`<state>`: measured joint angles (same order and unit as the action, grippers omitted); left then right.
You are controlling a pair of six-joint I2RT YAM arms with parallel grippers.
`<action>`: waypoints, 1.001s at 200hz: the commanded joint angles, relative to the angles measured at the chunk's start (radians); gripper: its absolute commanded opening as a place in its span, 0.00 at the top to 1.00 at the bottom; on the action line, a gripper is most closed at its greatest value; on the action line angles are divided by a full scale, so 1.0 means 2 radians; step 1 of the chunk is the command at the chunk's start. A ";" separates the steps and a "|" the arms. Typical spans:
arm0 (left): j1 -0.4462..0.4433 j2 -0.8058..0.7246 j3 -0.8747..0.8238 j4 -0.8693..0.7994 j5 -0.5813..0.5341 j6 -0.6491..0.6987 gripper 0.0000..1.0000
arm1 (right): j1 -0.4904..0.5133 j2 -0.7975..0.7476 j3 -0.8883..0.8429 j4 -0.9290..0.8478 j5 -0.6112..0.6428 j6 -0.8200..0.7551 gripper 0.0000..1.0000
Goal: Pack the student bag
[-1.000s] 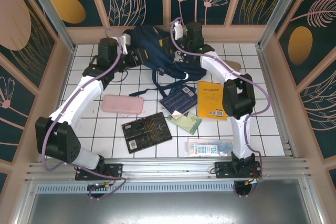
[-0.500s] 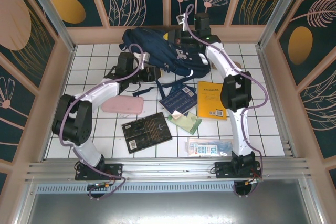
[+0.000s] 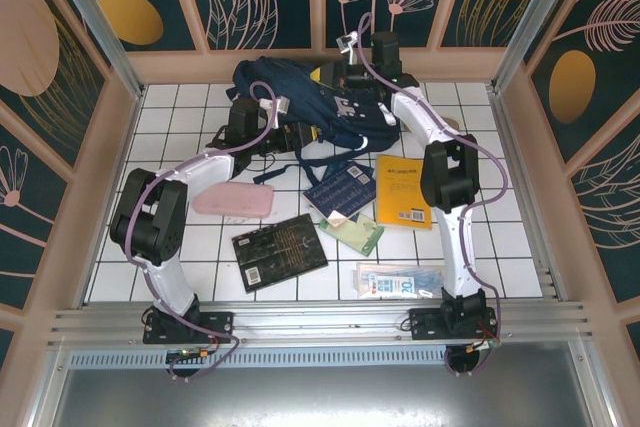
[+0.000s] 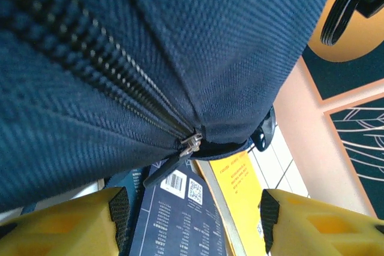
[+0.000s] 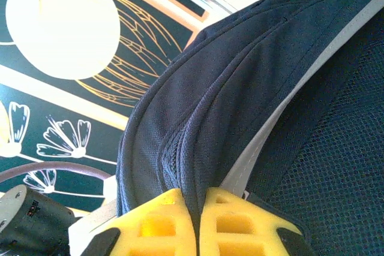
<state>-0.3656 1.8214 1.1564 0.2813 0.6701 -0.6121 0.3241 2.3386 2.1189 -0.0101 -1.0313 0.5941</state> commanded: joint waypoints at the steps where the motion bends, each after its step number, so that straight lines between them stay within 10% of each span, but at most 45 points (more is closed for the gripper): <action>1: 0.002 0.007 -0.005 0.024 -0.012 0.006 0.39 | -0.005 -0.026 -0.019 0.107 -0.039 0.099 1.00; 74: 0.002 0.011 -0.009 0.045 -0.021 0.010 0.38 | -0.022 -0.033 -0.090 0.304 -0.016 0.328 1.00; 200: -0.004 0.034 -0.014 0.148 0.013 -0.036 0.39 | -0.027 -0.031 -0.119 0.298 0.029 0.485 1.00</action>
<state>-0.3668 1.8656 1.1324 0.4992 0.6662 -0.6643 0.2855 2.3386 1.9022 0.5377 -1.0180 1.4017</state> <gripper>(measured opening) 0.610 0.062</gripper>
